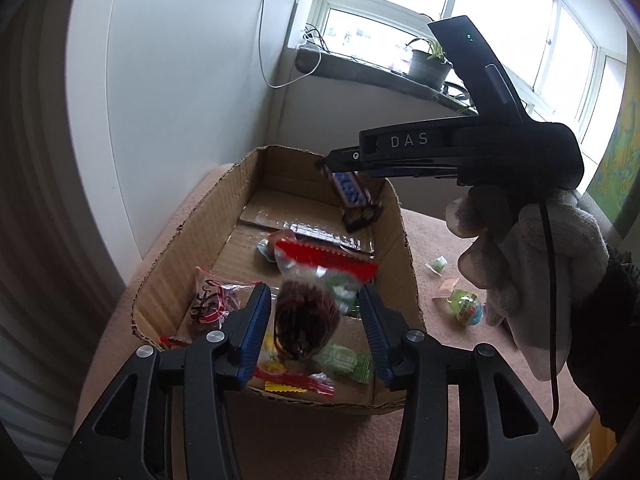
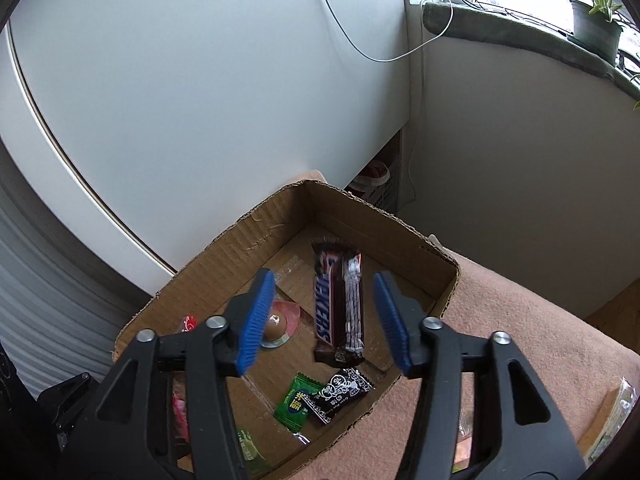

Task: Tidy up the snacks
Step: 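Carry both candies over the box and open both tools to release them, then grasp the green-blue egg candy with the left tool while the right tool grasps the blue-lettered chocolate bar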

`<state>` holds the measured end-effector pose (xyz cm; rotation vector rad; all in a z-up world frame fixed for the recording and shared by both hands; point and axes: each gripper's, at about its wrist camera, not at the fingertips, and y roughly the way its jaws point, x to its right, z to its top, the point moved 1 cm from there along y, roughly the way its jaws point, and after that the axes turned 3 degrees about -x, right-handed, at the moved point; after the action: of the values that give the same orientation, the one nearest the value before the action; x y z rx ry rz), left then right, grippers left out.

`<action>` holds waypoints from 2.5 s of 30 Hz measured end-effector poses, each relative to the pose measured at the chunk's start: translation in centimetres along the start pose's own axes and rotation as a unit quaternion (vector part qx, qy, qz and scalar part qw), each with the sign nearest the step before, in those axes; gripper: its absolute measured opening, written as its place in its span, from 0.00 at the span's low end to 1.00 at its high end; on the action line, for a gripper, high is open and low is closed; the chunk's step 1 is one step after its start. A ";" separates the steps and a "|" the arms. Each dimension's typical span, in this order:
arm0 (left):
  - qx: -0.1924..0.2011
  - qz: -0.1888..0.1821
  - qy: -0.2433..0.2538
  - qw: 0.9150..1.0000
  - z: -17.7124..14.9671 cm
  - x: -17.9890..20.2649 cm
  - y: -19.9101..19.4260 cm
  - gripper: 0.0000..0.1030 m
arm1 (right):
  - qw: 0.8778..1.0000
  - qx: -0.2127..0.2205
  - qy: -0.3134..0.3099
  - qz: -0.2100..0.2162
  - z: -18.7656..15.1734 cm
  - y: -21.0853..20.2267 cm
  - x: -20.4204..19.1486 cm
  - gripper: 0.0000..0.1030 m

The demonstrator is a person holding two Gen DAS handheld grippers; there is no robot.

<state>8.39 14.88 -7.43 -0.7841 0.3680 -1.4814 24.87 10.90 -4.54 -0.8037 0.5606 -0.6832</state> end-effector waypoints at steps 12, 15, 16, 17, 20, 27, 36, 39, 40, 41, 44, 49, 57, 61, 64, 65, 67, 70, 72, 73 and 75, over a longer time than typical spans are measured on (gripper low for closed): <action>0.021 0.001 -0.005 1.000 0.0 0.8 -2.0 0.46 | 0.999 0.045 0.009 -0.006 -1.3 -7.0 2.3 0.69; 0.026 -0.002 -0.007 1.000 -0.1 1.3 -2.6 0.46 | 0.998 0.059 0.021 -0.007 -2.5 -9.5 3.6 0.69; 0.027 -0.004 -0.006 1.000 -0.2 1.5 -2.8 0.46 | 0.998 0.062 0.025 -0.006 -3.0 -10.3 4.1 0.69; 0.028 -0.005 -0.005 1.000 -0.3 1.8 -2.9 0.46 | 0.997 0.066 0.028 -0.007 -3.6 -11.2 4.6 0.69; 0.029 -0.012 -0.001 1.000 -0.5 2.7 -3.0 0.46 | 0.996 0.077 0.035 -0.017 -5.3 -13.6 6.1 0.69; 0.019 -0.031 0.016 0.999 -1.2 5.7 -2.6 0.46 | 0.992 0.096 0.064 -0.046 -10.3 -18.8 10.0 0.69; -0.006 -0.057 0.039 0.998 -2.3 9.7 -0.9 0.46 | 0.992 0.074 0.089 -0.053 -16.3 -20.9 12.9 0.69; -0.020 -0.067 0.044 0.997 -2.8 11.1 0.1 0.46 | 0.992 0.064 0.094 -0.047 -17.9 -20.7 13.3 0.69; -0.026 -0.071 0.046 0.996 -2.9 11.5 0.5 0.46 | 0.992 0.062 0.095 -0.048 -18.5 -20.6 13.3 0.69; -0.031 -0.073 0.048 0.996 -3.0 12.0 0.9 0.46 | 0.993 0.058 0.095 -0.047 -19.0 -20.3 13.4 0.69; -0.046 -0.081 0.055 0.994 -3.4 13.3 2.2 0.46 | 0.994 0.044 0.090 -0.048 -19.9 -19.3 13.3 0.69; -0.066 -0.075 0.047 0.994 -3.3 14.4 4.8 0.46 | 0.995 0.025 0.083 -0.056 -20.8 -17.0 13.4 0.69; -0.086 -0.064 0.028 0.994 -2.8 15.1 7.9 0.46 | 0.995 0.004 0.073 -0.068 -21.7 -14.3 14.3 0.69; -0.094 -0.046 0.047 0.993 -2.7 16.1 9.3 0.46 | 0.995 0.000 0.080 -0.064 -22.0 -13.8 15.0 0.69; -0.098 -0.038 0.053 0.993 -2.6 16.5 10.1 0.46 | 0.995 -0.002 0.079 -0.061 -22.0 -13.6 15.0 0.69; -0.098 -0.036 0.054 0.993 -2.5 16.6 10.4 0.45 | 0.995 -0.003 0.077 -0.060 -22.0 -13.5 15.0 0.69; -0.100 -0.031 0.056 0.993 -2.5 16.6 10.7 0.45 | 0.996 -0.006 0.070 -0.060 -21.9 -13.3 14.8 0.69; -0.103 -0.029 0.057 0.993 -2.6 16.5 11.2 0.45 | 0.996 -0.008 0.065 -0.059 -21.7 -12.8 14.5 0.69; -0.104 -0.027 0.056 0.993 -2.7 16.4 11.3 0.45 | 0.996 -0.011 0.062 -0.058 -21.5 -12.3 14.4 0.69; -0.105 -0.028 0.056 0.993 -2.8 16.4 11.3 0.45 | 0.996 -0.013 0.061 -0.058 -21.4 -12.0 14.4 0.67; -0.106 -0.025 0.055 0.993 -2.8 16.2 11.3 0.39 | 0.997 -0.021 0.057 -0.057 -21.2 -11.2 14.2 0.60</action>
<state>16.45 -2.49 -13.06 -0.8862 0.5994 -1.5526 16.03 -14.87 -10.58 -0.8442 0.6364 -0.8283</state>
